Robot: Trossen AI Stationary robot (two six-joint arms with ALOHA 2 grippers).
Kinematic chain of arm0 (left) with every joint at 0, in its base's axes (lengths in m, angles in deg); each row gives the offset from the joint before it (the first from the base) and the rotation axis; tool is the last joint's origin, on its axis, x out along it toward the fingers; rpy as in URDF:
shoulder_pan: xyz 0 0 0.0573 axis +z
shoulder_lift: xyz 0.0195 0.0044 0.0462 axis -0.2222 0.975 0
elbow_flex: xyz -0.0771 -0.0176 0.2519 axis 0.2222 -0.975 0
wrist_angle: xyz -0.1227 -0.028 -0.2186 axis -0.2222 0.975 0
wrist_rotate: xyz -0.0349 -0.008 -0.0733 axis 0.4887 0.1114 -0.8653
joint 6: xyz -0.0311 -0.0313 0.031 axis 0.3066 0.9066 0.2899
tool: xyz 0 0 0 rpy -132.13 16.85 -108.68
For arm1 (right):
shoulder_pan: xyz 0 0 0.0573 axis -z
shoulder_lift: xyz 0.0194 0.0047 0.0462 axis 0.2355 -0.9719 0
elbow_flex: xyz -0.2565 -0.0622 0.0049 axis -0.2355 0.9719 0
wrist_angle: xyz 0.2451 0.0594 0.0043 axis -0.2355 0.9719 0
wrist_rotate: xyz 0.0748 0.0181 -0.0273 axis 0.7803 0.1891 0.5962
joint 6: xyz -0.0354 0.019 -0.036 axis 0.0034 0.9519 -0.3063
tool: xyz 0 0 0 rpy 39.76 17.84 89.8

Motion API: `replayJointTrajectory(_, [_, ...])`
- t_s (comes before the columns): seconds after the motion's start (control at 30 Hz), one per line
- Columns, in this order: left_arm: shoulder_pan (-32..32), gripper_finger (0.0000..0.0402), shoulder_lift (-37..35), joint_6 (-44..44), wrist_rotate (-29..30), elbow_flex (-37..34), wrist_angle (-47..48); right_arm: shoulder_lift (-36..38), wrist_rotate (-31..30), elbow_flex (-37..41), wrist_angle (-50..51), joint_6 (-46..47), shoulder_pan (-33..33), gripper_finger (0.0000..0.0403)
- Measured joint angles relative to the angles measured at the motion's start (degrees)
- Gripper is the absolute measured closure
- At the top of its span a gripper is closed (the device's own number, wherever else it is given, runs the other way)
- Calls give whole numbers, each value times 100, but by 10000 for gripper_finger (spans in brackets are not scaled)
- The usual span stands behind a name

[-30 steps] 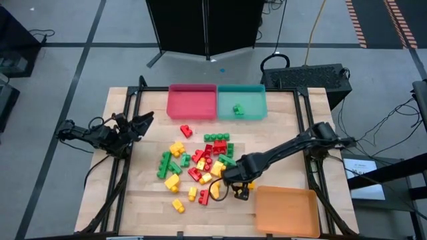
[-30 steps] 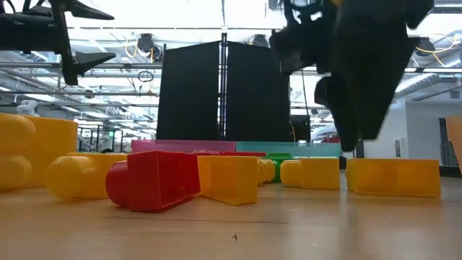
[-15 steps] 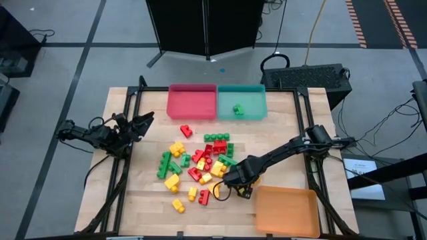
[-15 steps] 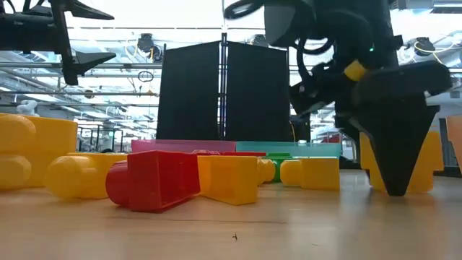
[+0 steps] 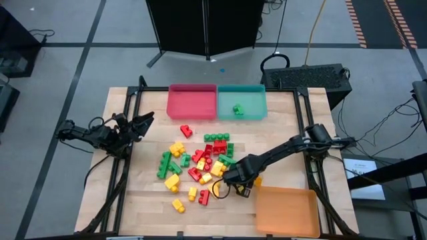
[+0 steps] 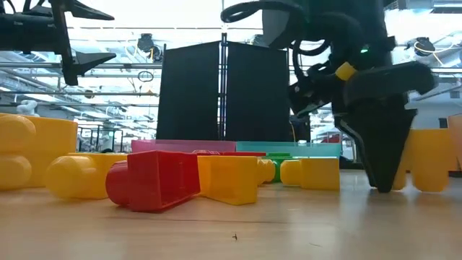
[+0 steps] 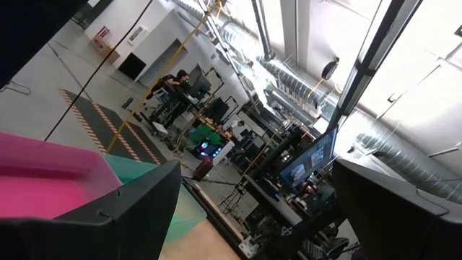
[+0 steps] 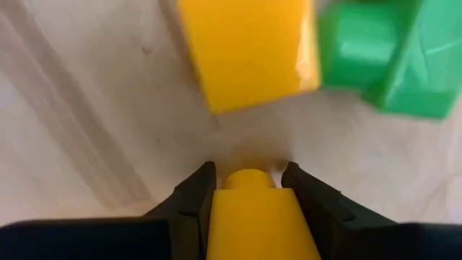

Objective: Sort blocks
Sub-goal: Put the yellow game piece into the yellow bin

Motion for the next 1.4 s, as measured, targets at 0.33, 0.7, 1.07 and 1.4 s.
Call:
replayJointTrajectory(0.33, [0,40,0,0,2,0,-2,25,-601,-1137,781,-544,447,285])
replayJointTrajectory(0.7, [0,40,0,1,3,0,-42,1518,-487,-1772,1911,1332,-485,285])
replayJointTrajectory(1.07, [0,40,0,-4,4,0,-36,1778,-712,-1385,2093,4220,-2316,285])
replayJointTrajectory(1.4, [0,40,0,-7,4,0,13,1237,-569,-703,1142,4459,-2683,285])
